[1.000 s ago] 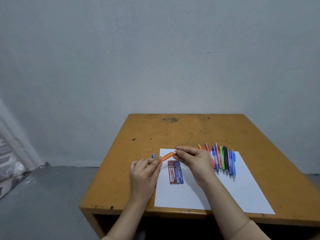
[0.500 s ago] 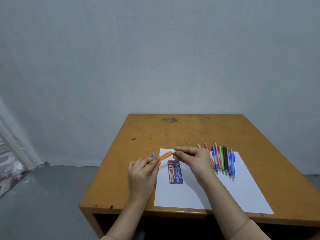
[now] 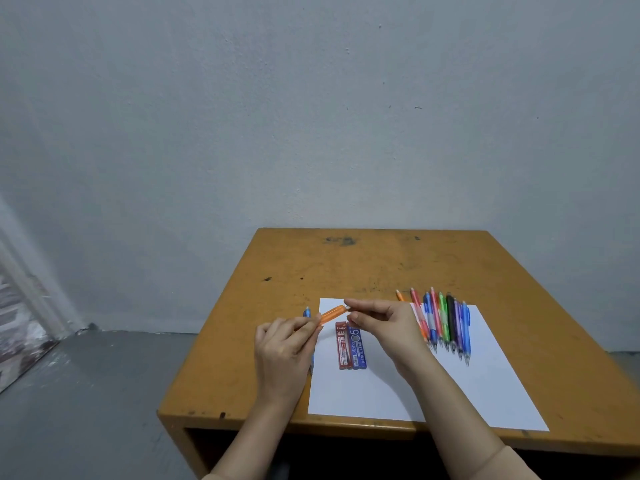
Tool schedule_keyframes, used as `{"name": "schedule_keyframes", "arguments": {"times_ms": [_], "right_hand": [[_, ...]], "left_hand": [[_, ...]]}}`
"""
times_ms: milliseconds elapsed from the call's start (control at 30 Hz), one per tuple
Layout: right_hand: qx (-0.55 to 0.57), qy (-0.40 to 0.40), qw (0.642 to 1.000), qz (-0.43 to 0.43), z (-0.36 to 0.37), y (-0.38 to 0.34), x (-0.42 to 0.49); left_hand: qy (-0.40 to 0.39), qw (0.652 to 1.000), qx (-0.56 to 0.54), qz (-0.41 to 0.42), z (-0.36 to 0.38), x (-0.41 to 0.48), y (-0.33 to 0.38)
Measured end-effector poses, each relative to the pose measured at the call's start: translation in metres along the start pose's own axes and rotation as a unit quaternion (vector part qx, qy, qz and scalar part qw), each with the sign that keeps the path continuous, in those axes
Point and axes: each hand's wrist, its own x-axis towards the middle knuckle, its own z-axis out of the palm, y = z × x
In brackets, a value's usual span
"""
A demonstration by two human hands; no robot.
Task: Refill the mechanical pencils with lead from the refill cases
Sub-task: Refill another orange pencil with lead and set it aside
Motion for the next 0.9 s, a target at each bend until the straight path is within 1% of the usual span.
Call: {"name": "schedule_keyframes", "arguments": {"times_ms": [133,167,333,533,700,800,900], "right_hand": [[0.027,0.027,0.999,-0.030,-0.008,-0.004,0.010],[0.018,0.036,0.999,-0.034,-0.010,-0.005,0.014],[-0.092,0.062,0.993,-0.034,-0.016,-0.003,0.041],[-0.237,0.045,0.970,-0.007,-0.016,-0.004,0.059],[-0.248,0.020,0.968,0.009,-0.011,-0.001,0.064],[-0.285,-0.005,0.958,0.020,-0.010,0.007,0.066],[-0.293,-0.005,0.956,0.029,-0.010,0.013,0.068]], "left_hand": [[0.000,1.000,-0.002,-0.004,-0.001,0.001,0.001],[0.000,1.000,-0.002,-0.007,-0.001,0.001,0.001],[0.000,1.000,-0.003,-0.006,0.001,0.001,0.000],[0.009,1.000,0.010,0.009,0.002,0.000,0.000],[0.000,1.000,0.022,0.017,0.004,-0.001,-0.002],[-0.005,1.000,0.025,0.016,0.004,-0.001,-0.002],[-0.006,1.000,0.022,0.015,0.005,-0.001,-0.003]]}}
